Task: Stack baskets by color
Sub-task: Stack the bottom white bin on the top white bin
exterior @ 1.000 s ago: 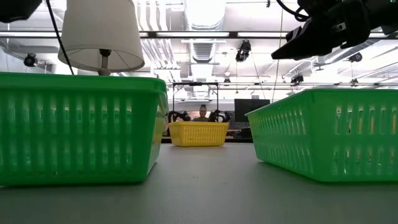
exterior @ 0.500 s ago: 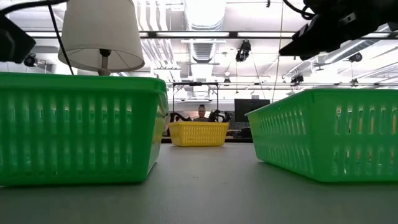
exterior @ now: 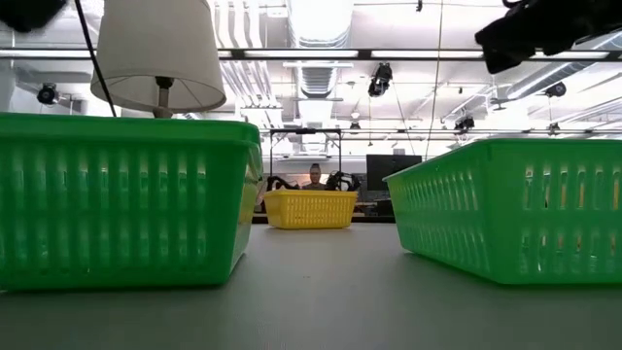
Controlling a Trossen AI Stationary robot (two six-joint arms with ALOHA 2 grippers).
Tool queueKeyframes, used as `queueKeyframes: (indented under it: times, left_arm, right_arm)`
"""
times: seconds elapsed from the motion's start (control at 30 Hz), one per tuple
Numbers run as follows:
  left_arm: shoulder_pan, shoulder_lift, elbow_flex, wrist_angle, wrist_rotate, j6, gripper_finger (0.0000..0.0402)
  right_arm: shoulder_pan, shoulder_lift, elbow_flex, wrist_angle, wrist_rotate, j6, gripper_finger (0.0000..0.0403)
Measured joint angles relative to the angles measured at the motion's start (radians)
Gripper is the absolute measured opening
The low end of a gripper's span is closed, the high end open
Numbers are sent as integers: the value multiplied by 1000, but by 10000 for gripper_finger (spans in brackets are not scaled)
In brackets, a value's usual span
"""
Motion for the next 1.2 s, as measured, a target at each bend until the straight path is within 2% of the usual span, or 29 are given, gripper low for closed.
queueKeyframes:
  times: [0.27,0.37,0.53,0.7,0.87,1.07,1.2]
  left_arm:
    - [45,15,326,-298,-1,281,0]
    - [86,20,406,-306,-20,383,0]
    - [170,33,511,-305,-149,643,0]
    - [269,46,617,-297,-298,945,0]
    - [386,46,695,-203,-424,1295,0]
    - [507,45,661,55,-423,1669,0]
    - [569,45,579,211,-416,1781,0]
  right_arm:
    - [-1,-77,-34,7,0,-49,8]
    - [-14,-113,-34,-3,19,-55,8]
    - [-24,-170,-13,-135,133,-35,8]
    - [-24,-241,-17,-227,131,19,8]
    - [-24,-312,-33,-254,101,84,8]
    - [-23,-377,-100,-147,60,152,8]
    - [-22,-401,-143,-118,50,157,8]
